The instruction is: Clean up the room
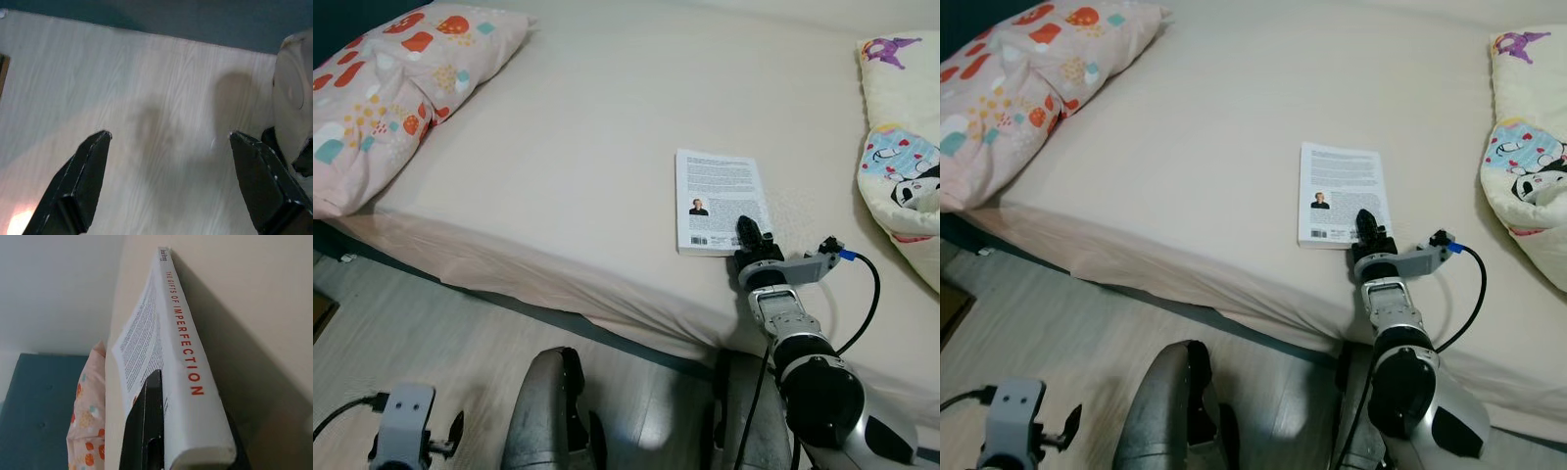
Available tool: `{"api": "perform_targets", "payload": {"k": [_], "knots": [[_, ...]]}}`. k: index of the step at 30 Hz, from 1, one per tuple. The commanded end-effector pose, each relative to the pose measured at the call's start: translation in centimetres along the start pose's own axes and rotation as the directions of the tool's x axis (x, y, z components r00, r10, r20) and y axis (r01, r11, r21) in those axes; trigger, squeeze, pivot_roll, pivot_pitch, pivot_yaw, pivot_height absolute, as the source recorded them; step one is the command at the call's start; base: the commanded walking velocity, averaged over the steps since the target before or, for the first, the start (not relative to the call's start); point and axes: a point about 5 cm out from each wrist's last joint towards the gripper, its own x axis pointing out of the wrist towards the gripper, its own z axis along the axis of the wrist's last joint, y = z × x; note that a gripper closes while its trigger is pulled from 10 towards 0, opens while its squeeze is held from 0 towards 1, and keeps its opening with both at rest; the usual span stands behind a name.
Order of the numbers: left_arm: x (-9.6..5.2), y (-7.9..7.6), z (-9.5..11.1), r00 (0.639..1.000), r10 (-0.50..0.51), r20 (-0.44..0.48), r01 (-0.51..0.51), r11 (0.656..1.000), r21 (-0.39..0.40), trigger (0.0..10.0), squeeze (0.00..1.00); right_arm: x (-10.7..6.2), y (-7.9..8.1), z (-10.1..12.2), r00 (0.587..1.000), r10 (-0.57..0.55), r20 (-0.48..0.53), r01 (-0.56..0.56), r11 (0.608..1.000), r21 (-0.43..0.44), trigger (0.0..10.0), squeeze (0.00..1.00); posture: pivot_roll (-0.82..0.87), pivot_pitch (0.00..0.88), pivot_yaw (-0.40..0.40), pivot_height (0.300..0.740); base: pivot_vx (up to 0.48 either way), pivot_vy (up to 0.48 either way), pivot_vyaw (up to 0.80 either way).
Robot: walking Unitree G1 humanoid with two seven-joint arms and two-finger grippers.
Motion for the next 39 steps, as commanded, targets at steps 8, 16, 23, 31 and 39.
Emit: {"api": "perform_targets", "payload": {"k": [8, 16, 23, 31, 39], "knots": [[1.4, -1.3, -0.6, 0.998, 0.013, -0.060, -0.016, 0.999, -0.046, 10.0, 0.00, 0.2, 0.5, 1.5, 0.998, 0.057, 0.010, -0.056, 0.996, -0.064, 0.0, 0.00, 0.17, 0.197, 0.033, 0.541, 0.000, 0.000, 0.00], [3.7, -2.4, 1.2, 0.999, 0.028, -0.033, -0.032, 0.993, -0.115, 10.0, 0.00, 1.9, 5.4, -0.9, 0.923, 0.326, -0.203, -0.377, 0.867, -0.325, 0.0, 0.00, 0.11, 0.114, 0.006, 0.541, 0.000, 0.000, 0.00], [6.7, -2.8, 5.1, 0.994, 0.098, 0.046, -0.086, 0.972, -0.217, 10.0, 0.00, -4.5, 0.2, -11.7, 0.727, 0.202, -0.656, -0.503, 0.808, -0.308, 10.0, 0.00, 0.07, 0.043, -0.022, 0.565, 0.000, 0.000, 0.00], [8.1, -1.8, 7.8, 0.984, 0.154, 0.094, -0.125, 0.958, -0.257, 10.0, 0.00, -7.3, -3.0, -13.3, 0.690, 0.034, -0.723, -0.454, 0.799, -0.395, 10.0, 0.00, 0.04, 0.000, -0.030, 0.590, 0.000, 0.000, 0.00], [7.9, -1.2, 6.4, 0.981, 0.194, 0.016, -0.182, 0.944, -0.277, 10.0, 0.00, -6.1, -2.2, -12.2, 0.709, 0.032, -0.704, -0.477, 0.757, -0.447, 10.0, 0.00, 0.02, 0.000, -0.017, 0.619, 0.000, 0.000, 0.00]]}}
